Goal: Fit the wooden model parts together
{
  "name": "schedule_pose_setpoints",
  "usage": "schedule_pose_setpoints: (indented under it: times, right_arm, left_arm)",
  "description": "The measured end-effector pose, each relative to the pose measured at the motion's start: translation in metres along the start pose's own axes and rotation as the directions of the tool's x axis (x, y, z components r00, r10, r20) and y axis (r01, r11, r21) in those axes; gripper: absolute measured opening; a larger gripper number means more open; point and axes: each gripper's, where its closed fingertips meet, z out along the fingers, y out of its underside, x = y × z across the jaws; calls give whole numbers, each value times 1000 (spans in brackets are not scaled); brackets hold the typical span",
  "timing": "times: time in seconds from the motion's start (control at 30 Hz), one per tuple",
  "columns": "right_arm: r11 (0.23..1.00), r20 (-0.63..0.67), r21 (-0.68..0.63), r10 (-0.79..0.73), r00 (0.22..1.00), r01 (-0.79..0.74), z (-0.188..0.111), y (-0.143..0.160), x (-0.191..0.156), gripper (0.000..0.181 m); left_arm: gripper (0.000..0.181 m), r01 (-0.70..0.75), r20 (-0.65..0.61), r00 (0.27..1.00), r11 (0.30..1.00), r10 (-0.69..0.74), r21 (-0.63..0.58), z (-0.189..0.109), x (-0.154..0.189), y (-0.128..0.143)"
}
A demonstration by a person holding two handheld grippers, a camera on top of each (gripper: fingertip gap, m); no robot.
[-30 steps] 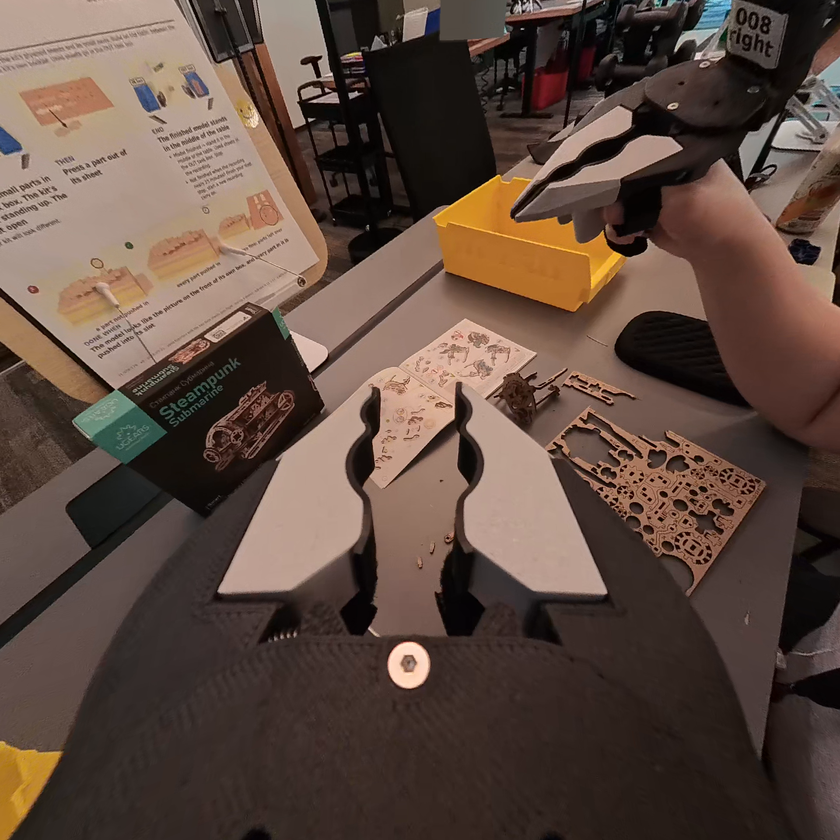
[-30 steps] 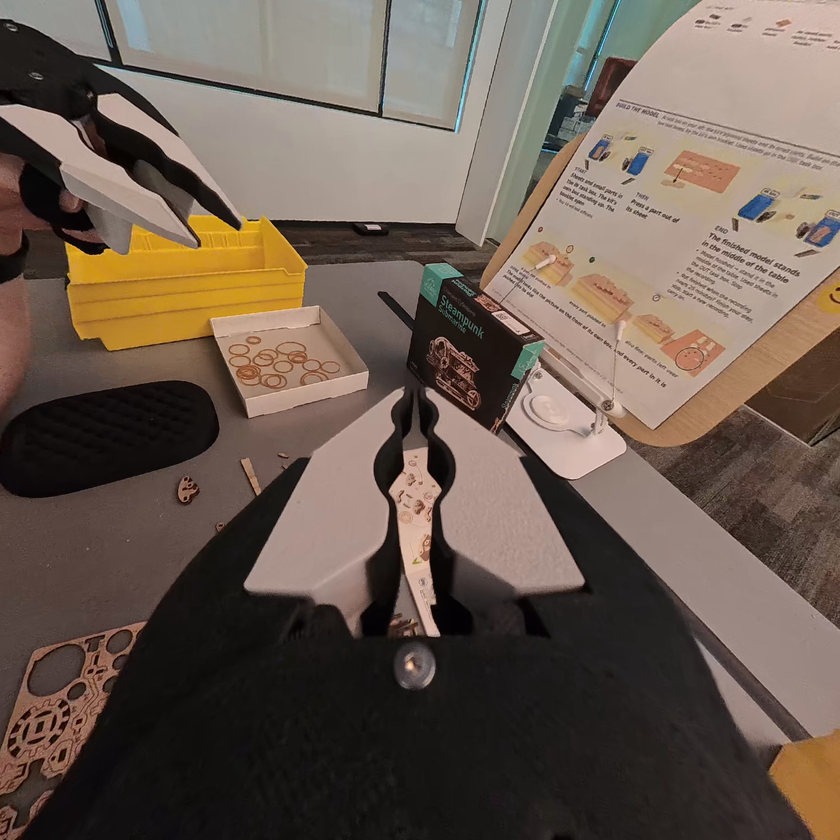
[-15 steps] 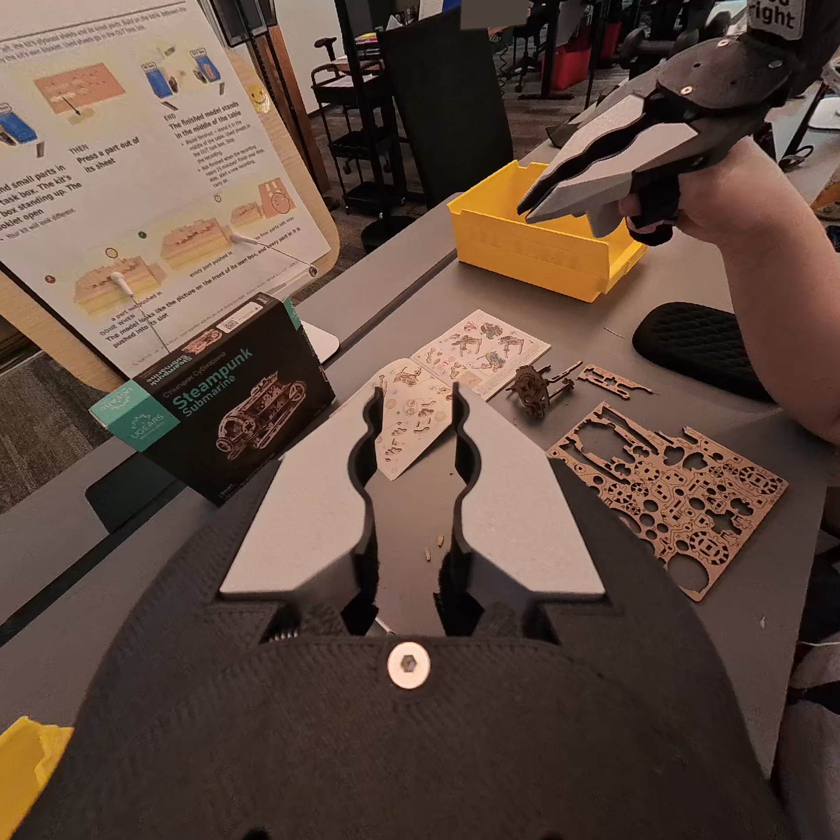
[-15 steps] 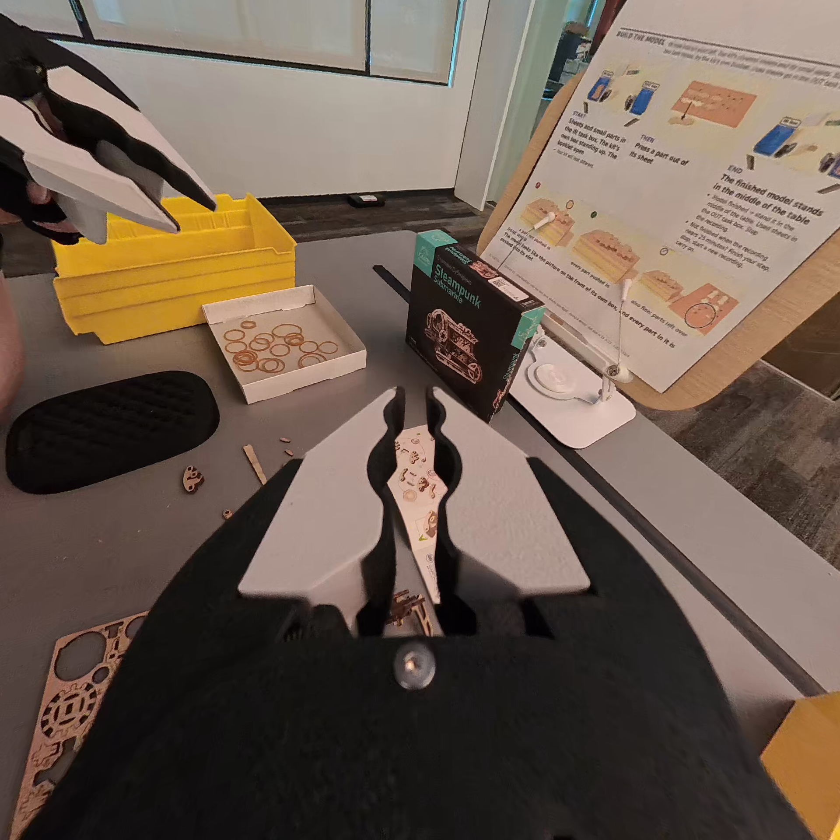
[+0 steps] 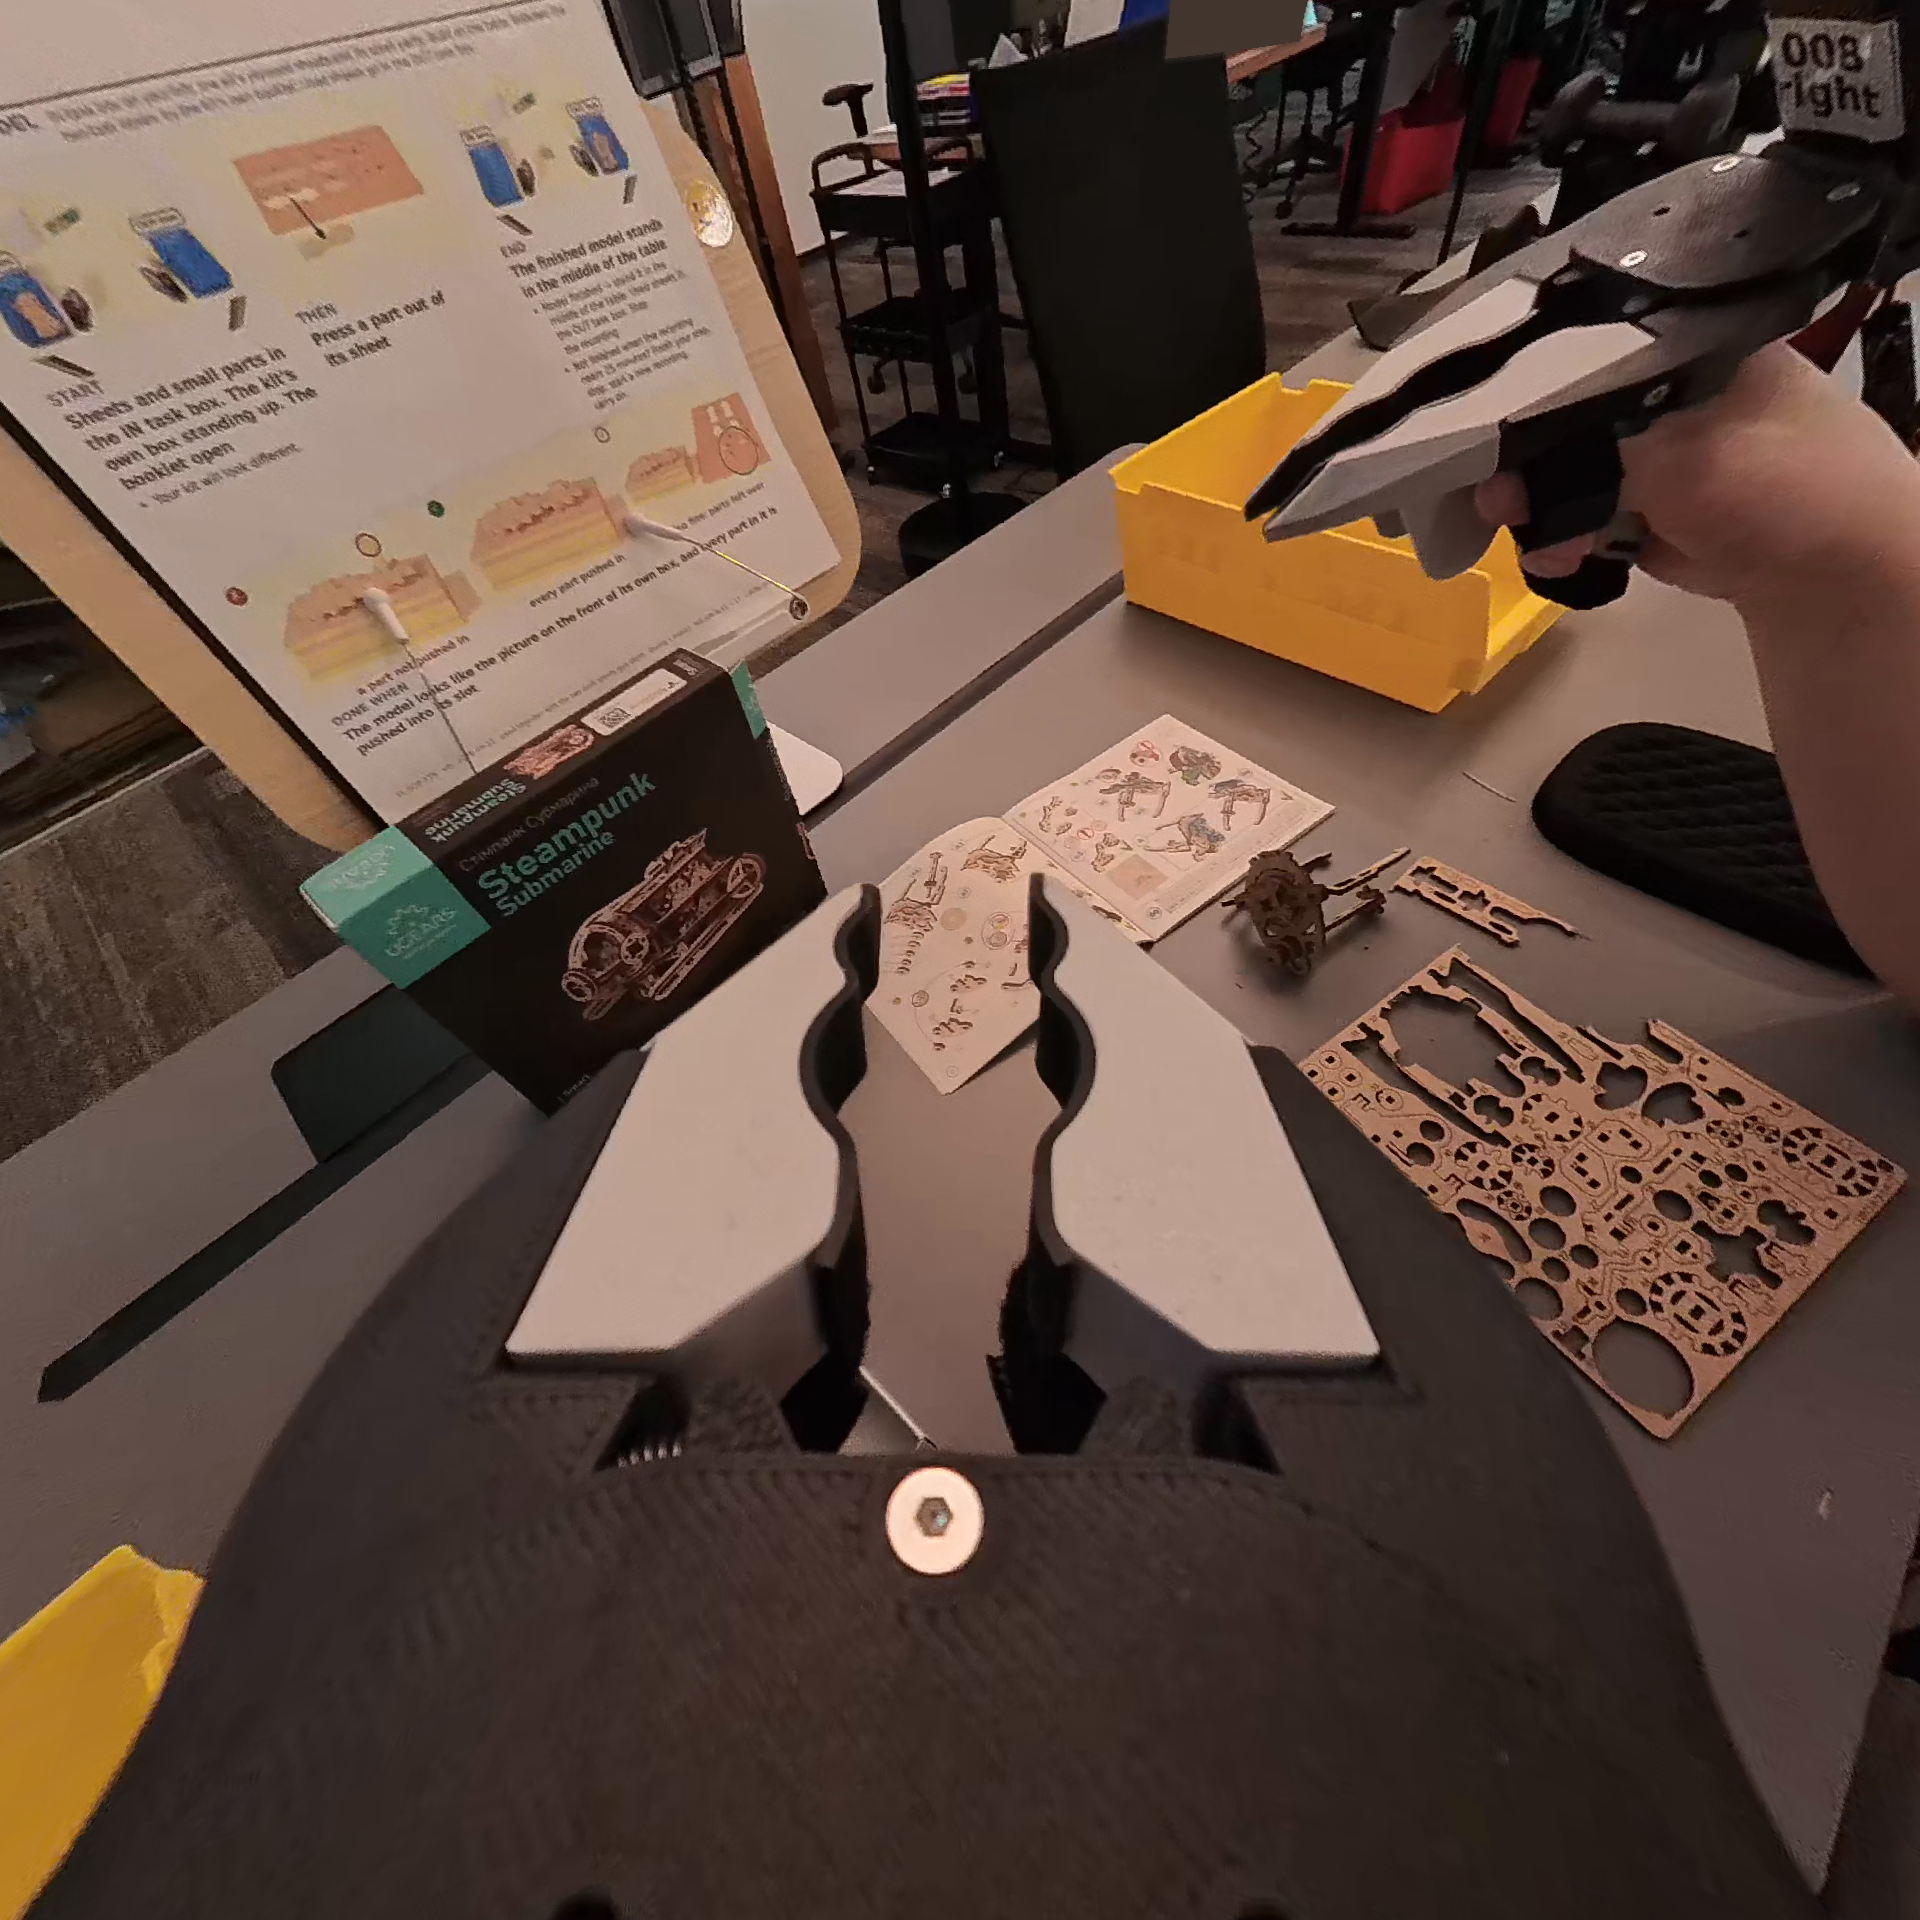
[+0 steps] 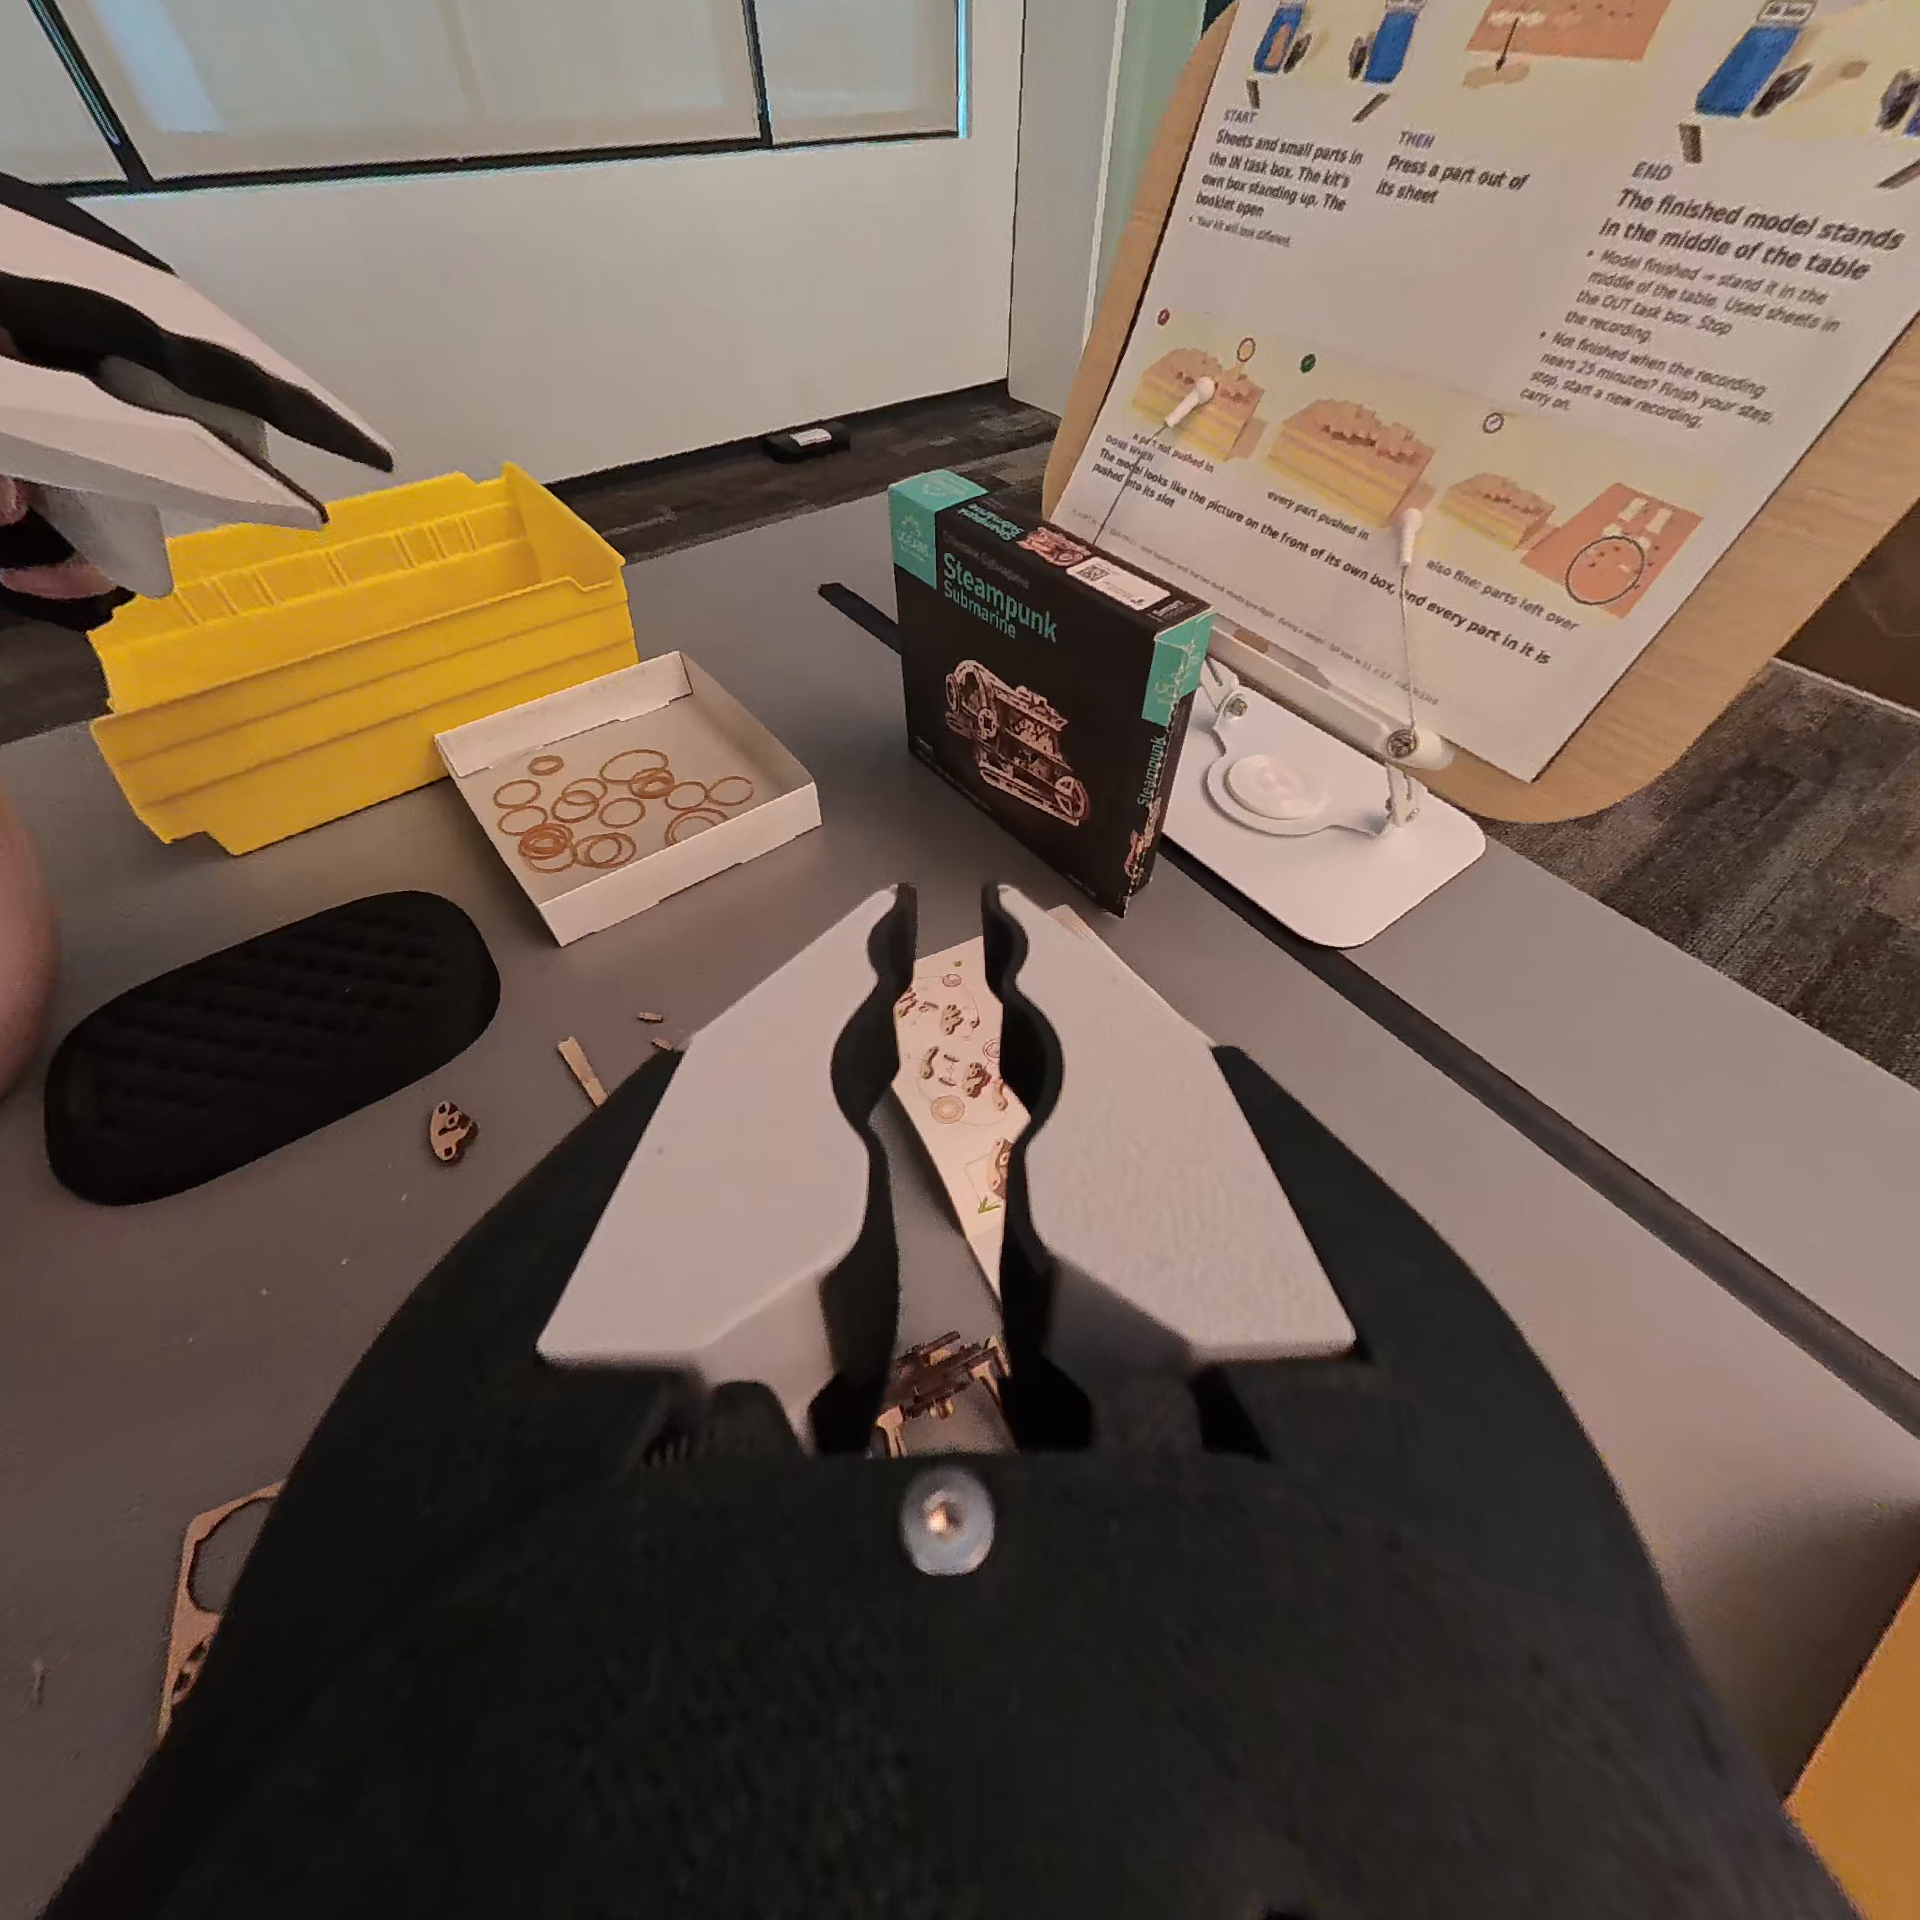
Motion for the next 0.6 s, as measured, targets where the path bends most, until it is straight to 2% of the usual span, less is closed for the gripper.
schedule_pose_setpoints:
  times: [0.6]
  right_arm:
    - [1000,3,-21,-14,1000,14,2,2,-3,12]
  left_arm:
    - [25,-25,-13,1000,999,24,-28,4,6,3]
